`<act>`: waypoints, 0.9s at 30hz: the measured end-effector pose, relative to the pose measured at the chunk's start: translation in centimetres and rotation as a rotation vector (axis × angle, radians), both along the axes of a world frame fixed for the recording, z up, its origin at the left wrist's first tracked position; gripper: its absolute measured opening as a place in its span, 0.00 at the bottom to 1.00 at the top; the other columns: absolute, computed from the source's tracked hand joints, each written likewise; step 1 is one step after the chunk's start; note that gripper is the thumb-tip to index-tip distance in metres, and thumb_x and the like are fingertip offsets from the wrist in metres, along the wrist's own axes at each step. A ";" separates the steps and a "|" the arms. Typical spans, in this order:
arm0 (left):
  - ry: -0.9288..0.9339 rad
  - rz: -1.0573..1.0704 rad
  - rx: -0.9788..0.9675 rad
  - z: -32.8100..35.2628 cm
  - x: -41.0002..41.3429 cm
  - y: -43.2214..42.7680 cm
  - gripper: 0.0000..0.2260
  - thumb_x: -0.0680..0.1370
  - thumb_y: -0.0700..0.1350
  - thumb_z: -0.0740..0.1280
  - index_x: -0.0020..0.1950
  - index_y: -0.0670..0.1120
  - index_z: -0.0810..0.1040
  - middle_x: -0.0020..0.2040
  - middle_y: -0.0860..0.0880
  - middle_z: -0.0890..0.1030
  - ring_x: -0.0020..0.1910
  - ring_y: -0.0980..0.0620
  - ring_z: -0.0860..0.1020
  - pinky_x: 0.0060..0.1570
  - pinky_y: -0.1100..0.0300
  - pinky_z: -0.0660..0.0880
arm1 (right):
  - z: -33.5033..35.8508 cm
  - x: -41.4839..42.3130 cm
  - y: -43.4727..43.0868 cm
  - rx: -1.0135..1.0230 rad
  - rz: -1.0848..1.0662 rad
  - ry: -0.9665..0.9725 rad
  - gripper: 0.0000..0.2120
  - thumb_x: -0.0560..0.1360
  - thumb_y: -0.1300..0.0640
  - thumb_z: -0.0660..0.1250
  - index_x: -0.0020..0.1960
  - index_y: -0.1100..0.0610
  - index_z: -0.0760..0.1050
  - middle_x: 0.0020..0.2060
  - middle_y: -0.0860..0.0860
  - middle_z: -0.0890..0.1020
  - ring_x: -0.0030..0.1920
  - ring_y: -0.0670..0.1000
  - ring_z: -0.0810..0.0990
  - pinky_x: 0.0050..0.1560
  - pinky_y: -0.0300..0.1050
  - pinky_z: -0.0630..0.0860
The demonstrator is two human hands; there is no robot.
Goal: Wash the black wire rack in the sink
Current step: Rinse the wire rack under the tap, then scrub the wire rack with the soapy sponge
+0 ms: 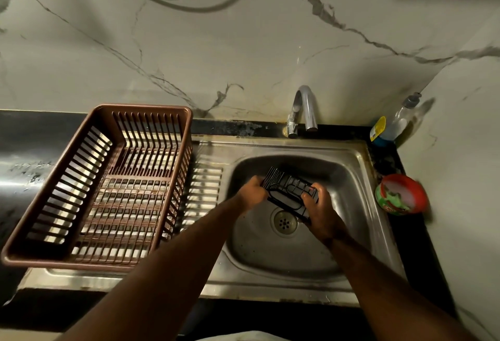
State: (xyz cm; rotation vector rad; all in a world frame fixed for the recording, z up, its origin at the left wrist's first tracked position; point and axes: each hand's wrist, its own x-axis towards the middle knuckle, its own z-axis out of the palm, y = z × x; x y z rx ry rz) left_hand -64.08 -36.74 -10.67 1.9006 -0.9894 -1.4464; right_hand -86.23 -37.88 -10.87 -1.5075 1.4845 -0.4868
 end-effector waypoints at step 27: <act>0.802 0.633 0.133 3.9 -7.4 1.9 0.09 0.87 0.47 0.57 0.61 0.44 0.72 0.47 0.31 0.85 0.48 0.36 0.86 0.42 0.43 0.83 | 7.5 -7.0 -2.6 -0.668 0.010 0.296 0.23 0.76 0.57 0.70 0.70 0.59 0.72 0.62 0.57 0.78 0.63 0.56 0.77 0.60 0.43 0.73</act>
